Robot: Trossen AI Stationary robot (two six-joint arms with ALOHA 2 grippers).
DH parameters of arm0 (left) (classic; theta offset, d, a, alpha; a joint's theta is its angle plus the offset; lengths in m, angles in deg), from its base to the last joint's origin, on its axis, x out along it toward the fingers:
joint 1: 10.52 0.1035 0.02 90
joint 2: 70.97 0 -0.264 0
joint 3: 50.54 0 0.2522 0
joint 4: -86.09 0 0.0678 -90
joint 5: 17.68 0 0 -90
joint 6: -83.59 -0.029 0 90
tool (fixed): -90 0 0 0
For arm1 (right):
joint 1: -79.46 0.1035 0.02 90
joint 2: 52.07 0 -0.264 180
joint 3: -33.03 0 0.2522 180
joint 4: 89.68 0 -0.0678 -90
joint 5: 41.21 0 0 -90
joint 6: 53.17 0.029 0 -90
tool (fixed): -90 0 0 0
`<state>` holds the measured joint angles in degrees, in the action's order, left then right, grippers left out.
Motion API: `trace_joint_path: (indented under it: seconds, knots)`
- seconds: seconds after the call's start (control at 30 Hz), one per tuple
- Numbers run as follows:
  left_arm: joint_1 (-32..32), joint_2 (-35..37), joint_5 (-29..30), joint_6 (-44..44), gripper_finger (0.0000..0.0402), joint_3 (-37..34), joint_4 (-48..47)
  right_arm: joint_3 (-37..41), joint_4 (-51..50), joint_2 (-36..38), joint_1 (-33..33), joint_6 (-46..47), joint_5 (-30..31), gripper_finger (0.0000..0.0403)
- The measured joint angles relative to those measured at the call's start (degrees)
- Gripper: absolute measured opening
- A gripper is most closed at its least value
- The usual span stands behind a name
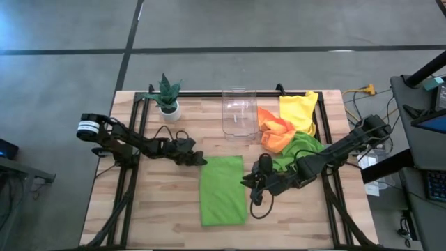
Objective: Fold microfiber towels
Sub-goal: Fold the top green towel
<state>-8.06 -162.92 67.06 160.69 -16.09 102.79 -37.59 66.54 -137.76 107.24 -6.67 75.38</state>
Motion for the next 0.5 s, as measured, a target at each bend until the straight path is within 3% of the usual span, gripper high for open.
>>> trace_joint_path:
  seconds: [0.2,0.5]
  knots:
    - [0.0,0.2,-0.1,-1.0,0.0007,-0.1,-0.8,0.0,1.8,0.0,-1.4,0.0,-2.8,0.0084]
    - [-0.5,5.5,-0.5,-9.3,0.0010,0.2,-1.7,0.0,3.7,-1.3,-12.3,-6.9,-19.3,0.0089]
